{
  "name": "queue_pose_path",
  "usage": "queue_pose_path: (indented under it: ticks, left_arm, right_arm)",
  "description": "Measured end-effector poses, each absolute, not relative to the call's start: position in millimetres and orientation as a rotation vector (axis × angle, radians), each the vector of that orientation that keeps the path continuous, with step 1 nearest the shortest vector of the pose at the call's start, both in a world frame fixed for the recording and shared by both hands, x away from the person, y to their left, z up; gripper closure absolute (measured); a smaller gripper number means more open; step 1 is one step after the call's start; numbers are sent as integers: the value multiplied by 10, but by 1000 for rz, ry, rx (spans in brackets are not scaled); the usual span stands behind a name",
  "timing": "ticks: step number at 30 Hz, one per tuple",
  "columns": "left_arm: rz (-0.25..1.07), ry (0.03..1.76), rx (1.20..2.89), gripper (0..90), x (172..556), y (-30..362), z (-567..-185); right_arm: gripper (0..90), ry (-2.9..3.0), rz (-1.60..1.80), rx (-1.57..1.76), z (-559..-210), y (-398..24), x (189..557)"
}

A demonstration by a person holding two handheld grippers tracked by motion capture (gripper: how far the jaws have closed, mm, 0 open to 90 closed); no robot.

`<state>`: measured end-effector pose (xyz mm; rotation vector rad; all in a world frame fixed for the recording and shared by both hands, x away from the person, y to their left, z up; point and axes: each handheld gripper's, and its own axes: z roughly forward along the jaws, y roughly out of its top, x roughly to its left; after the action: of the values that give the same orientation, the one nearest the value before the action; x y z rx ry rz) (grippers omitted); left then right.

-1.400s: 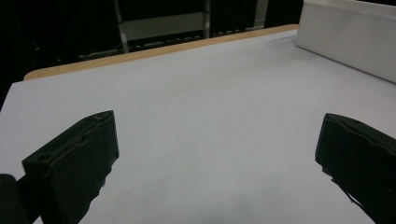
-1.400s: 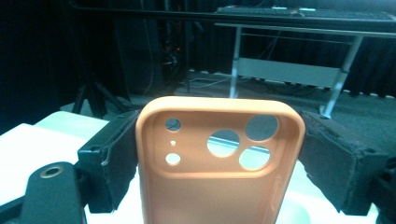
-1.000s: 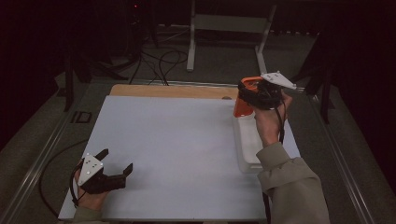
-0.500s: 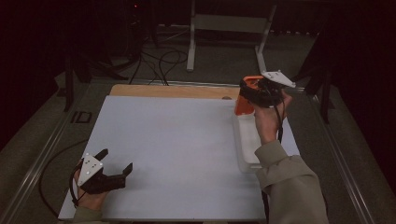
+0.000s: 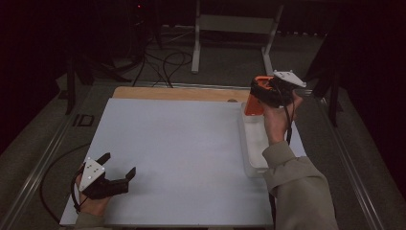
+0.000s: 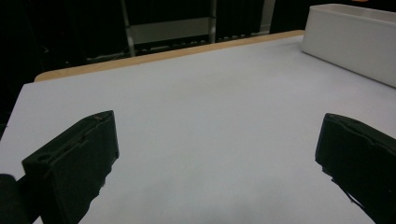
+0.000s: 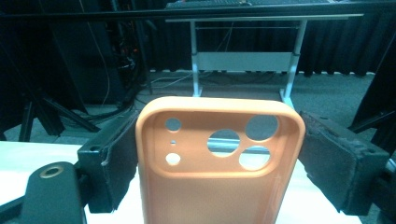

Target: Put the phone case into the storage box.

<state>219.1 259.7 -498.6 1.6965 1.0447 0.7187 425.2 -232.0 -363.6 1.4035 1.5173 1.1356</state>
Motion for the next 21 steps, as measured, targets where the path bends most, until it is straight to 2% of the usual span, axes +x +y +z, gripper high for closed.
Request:
queue_pose_path:
  ticks: [21]
  left_arm:
    - [719,1045,1688,1,2183,2603,-4983]
  right_arm:
    - [165,1491,1113,1454,-3740,-2327,4402]
